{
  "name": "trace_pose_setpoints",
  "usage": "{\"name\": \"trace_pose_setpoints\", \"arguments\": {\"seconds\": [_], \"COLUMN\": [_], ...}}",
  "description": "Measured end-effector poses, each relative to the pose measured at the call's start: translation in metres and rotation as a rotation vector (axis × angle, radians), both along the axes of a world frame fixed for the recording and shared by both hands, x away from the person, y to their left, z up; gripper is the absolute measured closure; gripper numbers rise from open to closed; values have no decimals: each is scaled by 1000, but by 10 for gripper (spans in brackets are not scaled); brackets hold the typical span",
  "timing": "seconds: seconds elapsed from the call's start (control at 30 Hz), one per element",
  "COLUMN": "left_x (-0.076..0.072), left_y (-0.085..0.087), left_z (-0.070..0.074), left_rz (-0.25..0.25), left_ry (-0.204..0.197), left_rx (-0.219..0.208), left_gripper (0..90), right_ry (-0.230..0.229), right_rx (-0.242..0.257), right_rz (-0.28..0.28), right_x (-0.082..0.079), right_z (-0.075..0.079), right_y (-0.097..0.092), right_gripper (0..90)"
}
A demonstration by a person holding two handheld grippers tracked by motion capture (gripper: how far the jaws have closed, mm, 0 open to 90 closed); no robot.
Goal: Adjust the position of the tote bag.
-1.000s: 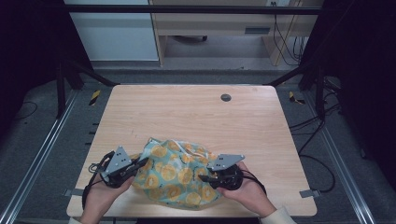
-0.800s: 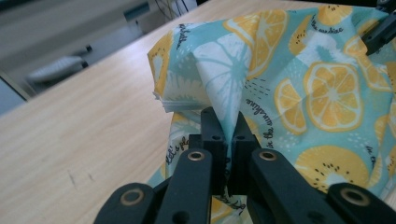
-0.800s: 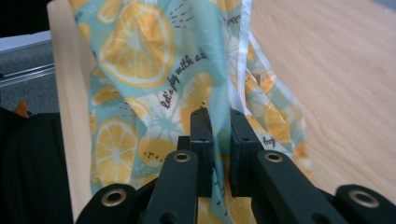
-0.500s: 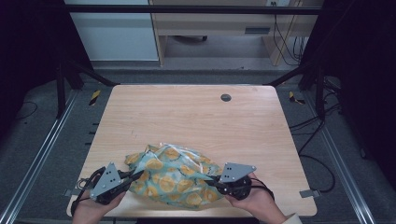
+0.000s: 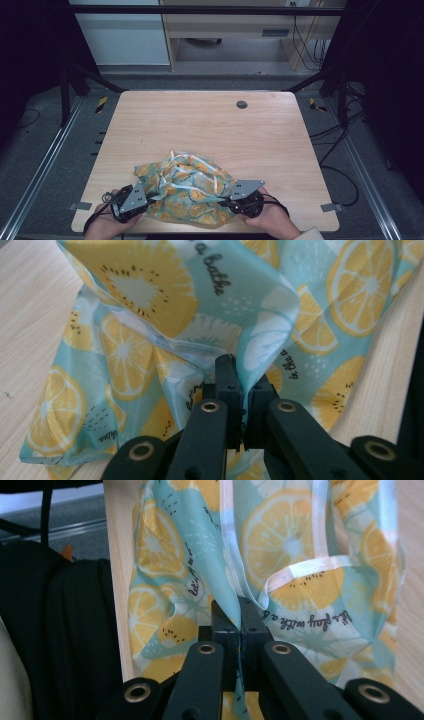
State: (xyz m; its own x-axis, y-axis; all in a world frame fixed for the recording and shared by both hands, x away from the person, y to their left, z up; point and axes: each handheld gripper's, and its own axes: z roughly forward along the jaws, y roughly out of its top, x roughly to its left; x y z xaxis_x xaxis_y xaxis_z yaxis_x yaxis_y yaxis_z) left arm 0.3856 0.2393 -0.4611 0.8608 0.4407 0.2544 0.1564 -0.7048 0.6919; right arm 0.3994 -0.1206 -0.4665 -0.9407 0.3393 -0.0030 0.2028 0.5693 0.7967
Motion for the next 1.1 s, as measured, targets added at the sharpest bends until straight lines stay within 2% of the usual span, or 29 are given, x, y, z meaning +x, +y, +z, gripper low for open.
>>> {"name": "trace_pose_setpoints", "arguments": {"seconds": [0.07, 0.27, 0.43, 0.47, 0.5, 0.53, 0.97, 1.1], "left_x": [2, 8, 14, 15, 16, 18, 29, 38], "left_y": [-1, -4, -9, -9, -11, -11, -15, -17], "left_z": [-1, -6, -11, -10, -11, -10, -15, -14], "left_rz": [4, 40, 66, 62, 81, 79, 154, 185], "left_ry": [-8, 11, 3, 2, -2, -7, -37, -29], "left_rx": [32, 46, 83, 104, 95, 113, 116, 103], "left_gripper": [889, 888, 888, 887, 887, 887, 882, 880], "right_ry": [5, 11, 21, 18, 17, 17, -3, -16], "right_rx": [-13, -53, -74, -72, -77, -77, -84, -82], "right_rz": [2, -8, -37, -43, -47, -54, -105, -124], "right_x": [2, 6, 9, 11, 11, 12, 23, 26], "right_z": [-3, -10, -14, -15, -15, -16, -18, -18], "right_y": [3, 8, 10, 10, 11, 12, 10, 10], "right_gripper": [894, 894, 893, 893, 893, 893, 885, 877]}}
